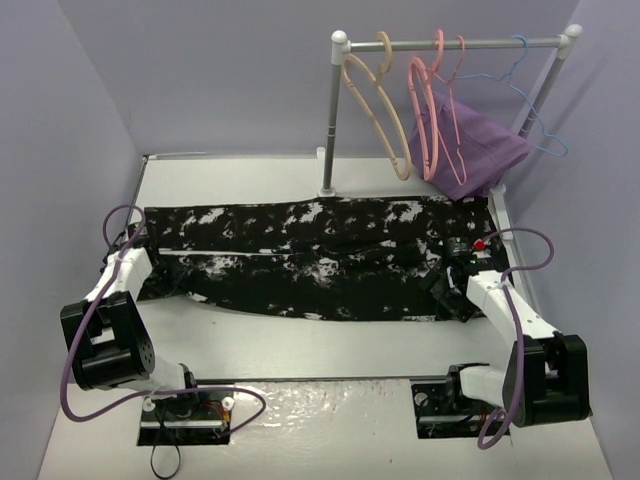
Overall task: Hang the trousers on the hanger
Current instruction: Fold the trousers at the center of the board.
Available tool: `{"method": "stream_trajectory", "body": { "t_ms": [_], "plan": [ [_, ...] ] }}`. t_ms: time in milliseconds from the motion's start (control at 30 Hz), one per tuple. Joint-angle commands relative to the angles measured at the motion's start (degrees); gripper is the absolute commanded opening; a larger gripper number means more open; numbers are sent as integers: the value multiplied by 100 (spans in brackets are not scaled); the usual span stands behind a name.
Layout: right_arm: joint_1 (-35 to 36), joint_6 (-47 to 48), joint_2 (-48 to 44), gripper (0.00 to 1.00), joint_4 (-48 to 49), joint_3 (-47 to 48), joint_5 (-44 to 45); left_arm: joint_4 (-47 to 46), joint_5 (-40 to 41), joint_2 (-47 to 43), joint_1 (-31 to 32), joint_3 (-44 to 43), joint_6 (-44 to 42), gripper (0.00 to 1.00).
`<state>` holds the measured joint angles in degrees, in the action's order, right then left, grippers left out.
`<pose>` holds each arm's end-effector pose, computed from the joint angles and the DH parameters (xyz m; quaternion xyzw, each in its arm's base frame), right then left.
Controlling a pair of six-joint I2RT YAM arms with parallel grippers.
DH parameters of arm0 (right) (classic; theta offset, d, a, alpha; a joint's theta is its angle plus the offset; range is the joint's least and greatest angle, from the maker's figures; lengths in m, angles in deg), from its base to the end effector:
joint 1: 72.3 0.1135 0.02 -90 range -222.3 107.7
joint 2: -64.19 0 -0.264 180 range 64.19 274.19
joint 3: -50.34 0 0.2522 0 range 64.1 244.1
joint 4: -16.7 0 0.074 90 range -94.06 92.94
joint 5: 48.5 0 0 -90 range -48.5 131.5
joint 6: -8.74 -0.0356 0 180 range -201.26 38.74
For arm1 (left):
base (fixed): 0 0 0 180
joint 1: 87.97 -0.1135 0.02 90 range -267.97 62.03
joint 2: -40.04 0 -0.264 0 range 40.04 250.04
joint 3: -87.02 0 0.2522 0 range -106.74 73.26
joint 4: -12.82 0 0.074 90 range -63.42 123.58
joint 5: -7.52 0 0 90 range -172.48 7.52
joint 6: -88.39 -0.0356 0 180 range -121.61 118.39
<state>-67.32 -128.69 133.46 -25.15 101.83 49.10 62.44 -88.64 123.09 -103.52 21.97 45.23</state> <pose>0.2215 0.0146 0.1891 0.3648 0.8914 0.0580 0.2627 0.2607 0.0686 0.1965 -0.4985 0.8433 -0.1030 0.1724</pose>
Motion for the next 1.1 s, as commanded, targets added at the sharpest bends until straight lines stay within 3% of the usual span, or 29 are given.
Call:
{"method": "stream_trajectory", "body": {
  "t_ms": [0, 567, 667, 767, 833, 900, 933, 1067],
  "plan": [
    [29, -661, 35, 82, -258, -265, 400, -124, -69, -236, -18, -151, -182, 0],
    [-146, -1497, 163, 76, 104, -690, 755, 100, -36, -363, -173, -387, -263, 0],
    [-180, -1476, 296, 65, 143, -619, 844, 109, 35, -442, -176, -342, -279, 0],
    [-249, -1344, 472, 46, 206, -525, 888, 153, 36, -493, -176, -329, -298, 0],
    [-275, -1272, 561, 29, 241, -473, 908, 167, 40, -526, -185, -325, -303, 0],
    [-321, -1146, 614, 5, 313, -434, 937, 193, 58, -593, -221, -343, -316, 0],
    [-330, -1072, 618, 1, 305, -372, 986, 229, 62, -625, -255, -373, -331, 0],
    [-357, -656, 362, 0, -62, 257, 1364, 465, 105, -841, -412, -513, -395, 0]
  ]
}}
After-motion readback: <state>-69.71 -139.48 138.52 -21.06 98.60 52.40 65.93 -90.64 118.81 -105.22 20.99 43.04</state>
